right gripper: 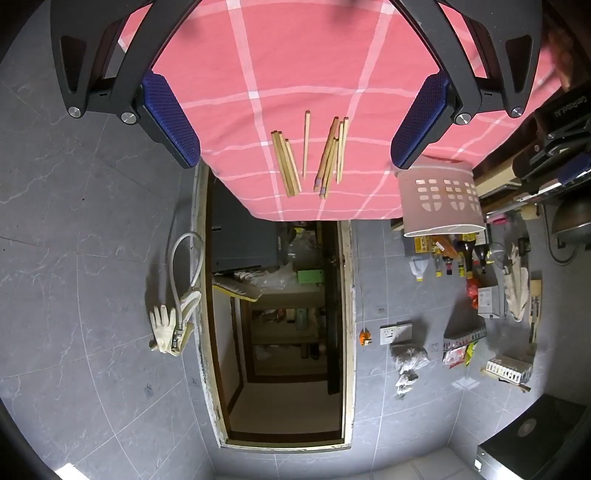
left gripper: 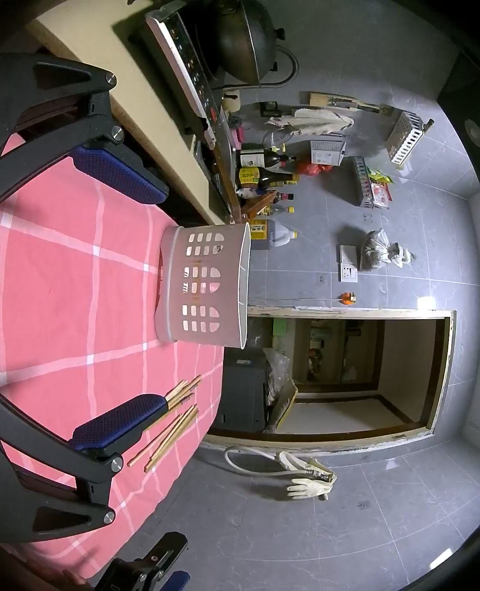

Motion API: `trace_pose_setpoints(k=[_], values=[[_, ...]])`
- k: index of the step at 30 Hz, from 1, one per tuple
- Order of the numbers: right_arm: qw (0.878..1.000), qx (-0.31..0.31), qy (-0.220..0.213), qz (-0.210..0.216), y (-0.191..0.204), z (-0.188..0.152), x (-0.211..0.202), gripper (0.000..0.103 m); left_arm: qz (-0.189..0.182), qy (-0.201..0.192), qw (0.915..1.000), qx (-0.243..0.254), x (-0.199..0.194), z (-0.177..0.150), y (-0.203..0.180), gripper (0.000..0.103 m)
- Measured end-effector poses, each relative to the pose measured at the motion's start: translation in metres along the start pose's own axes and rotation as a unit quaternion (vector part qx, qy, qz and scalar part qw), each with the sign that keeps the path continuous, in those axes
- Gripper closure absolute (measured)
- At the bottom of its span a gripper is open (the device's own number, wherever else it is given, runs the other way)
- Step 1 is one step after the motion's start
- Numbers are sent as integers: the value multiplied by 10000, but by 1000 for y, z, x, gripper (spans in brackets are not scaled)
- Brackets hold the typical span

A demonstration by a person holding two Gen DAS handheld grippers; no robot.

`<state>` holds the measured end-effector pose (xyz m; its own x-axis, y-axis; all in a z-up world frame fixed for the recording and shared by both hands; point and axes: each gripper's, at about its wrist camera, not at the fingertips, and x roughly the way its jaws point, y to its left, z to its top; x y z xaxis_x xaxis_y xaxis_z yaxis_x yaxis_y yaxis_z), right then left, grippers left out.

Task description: Organize utensils

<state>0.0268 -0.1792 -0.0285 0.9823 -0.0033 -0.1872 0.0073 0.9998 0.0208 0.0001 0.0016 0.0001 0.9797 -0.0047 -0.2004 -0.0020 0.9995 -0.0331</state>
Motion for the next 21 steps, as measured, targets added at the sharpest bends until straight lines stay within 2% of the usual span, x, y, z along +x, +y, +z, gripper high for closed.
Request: trace_pose_setpoints(k=[21], values=[[10000,8,0,2,1,-1,0,0,-6,12,10000,-6,0,0,0,2]])
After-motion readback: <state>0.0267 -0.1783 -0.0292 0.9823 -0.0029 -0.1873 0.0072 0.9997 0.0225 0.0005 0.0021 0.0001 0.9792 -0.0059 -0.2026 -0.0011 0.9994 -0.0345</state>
